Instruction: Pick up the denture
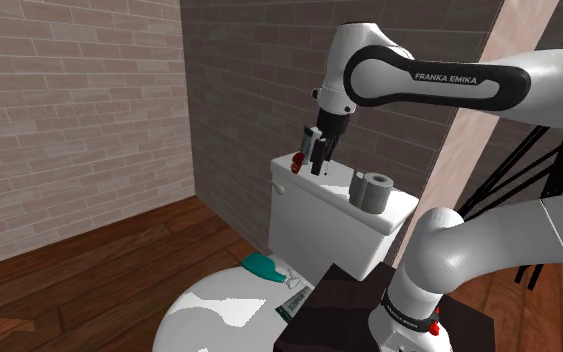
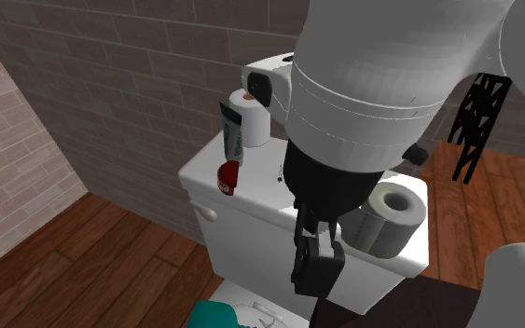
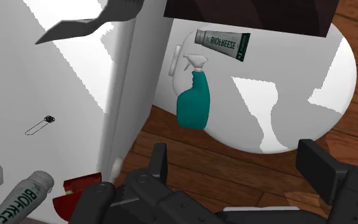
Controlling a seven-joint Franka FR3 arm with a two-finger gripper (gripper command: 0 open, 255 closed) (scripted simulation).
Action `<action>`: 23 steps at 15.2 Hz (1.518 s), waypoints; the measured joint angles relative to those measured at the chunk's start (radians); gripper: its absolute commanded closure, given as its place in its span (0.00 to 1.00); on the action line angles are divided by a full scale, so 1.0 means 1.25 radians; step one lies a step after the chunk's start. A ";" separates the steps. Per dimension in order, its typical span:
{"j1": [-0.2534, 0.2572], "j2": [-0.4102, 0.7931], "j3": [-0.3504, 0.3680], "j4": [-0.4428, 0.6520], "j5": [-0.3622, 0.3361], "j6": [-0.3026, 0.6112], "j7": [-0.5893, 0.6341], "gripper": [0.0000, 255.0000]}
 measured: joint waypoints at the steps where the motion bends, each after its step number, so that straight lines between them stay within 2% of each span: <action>1: 0.000 0.000 0.000 0.000 0.000 0.000 0.000 0.00; 7: -0.015 0.152 -0.088 0.086 -0.014 0.035 -0.098 0.00; 11: -0.016 0.280 -0.145 0.182 -0.005 0.038 -0.171 0.00; 19: -0.029 0.576 -0.251 0.442 0.062 -0.002 -0.341 0.00; 21: -0.033 0.605 -0.259 0.465 0.072 -0.005 -0.359 0.00; 23: -0.035 0.610 -0.261 0.450 0.074 0.012 -0.365 0.00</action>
